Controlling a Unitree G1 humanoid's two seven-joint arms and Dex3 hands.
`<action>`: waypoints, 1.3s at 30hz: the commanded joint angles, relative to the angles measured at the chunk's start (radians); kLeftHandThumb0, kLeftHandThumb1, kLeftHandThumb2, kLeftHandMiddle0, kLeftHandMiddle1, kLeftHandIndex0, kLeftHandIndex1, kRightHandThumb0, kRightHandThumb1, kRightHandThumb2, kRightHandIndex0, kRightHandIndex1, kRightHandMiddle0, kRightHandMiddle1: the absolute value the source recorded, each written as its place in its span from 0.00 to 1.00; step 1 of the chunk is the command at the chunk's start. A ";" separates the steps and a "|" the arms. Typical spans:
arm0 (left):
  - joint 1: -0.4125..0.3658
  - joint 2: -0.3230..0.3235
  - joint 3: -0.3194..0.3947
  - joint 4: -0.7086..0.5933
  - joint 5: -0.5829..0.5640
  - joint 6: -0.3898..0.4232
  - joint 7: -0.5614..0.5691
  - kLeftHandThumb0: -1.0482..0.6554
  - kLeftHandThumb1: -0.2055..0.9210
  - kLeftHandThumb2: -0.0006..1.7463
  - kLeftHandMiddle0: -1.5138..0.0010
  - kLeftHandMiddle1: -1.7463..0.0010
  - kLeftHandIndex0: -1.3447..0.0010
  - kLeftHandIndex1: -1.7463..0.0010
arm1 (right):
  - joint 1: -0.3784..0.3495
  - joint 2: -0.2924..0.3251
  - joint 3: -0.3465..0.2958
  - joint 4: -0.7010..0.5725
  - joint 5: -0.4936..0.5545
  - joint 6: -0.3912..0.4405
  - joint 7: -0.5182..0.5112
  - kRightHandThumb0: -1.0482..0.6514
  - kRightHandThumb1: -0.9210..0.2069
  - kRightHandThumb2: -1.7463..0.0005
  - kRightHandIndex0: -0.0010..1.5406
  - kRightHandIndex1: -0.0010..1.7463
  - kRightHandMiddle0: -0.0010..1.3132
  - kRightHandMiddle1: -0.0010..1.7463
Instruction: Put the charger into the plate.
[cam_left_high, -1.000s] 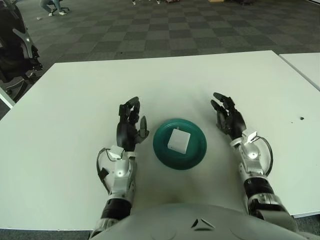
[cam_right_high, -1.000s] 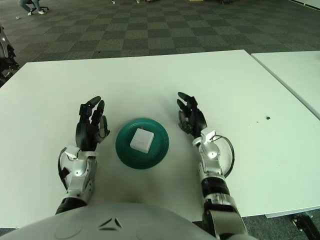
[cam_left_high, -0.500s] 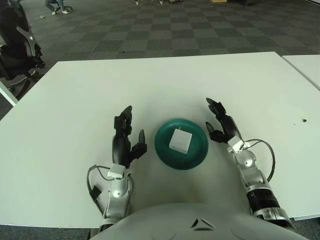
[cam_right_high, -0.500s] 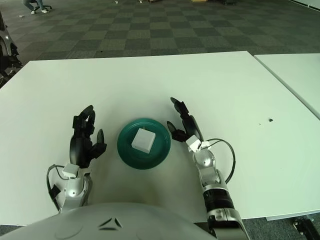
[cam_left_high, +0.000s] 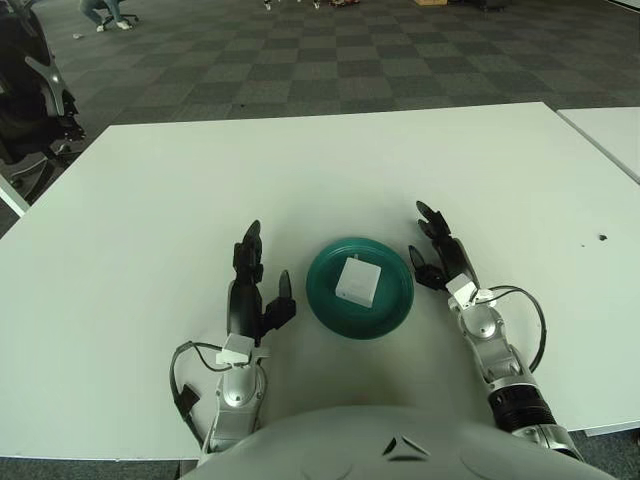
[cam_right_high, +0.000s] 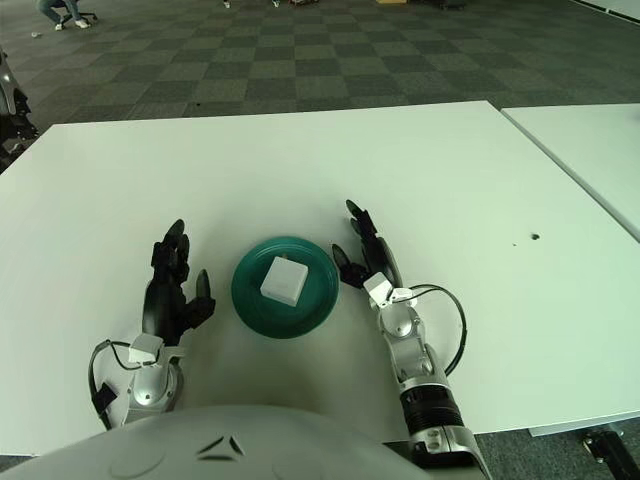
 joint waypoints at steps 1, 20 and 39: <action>0.053 0.014 -0.001 0.048 -0.032 0.024 -0.033 0.08 1.00 0.56 0.91 1.00 1.00 0.83 | 0.034 0.061 0.017 0.113 0.048 -0.046 -0.017 0.05 0.00 0.53 0.14 0.00 0.00 0.14; -0.124 0.053 0.068 0.112 -0.136 0.165 -0.115 0.08 1.00 0.54 0.85 0.99 1.00 0.60 | -0.083 0.144 -0.003 0.331 0.135 -0.141 -0.081 0.10 0.00 0.58 0.09 0.00 0.00 0.17; -0.416 0.092 0.180 0.457 -0.254 0.164 -0.248 0.10 1.00 0.57 0.82 0.99 1.00 0.58 | -0.247 0.269 -0.093 0.599 0.251 -0.215 -0.136 0.14 0.00 0.57 0.06 0.00 0.00 0.24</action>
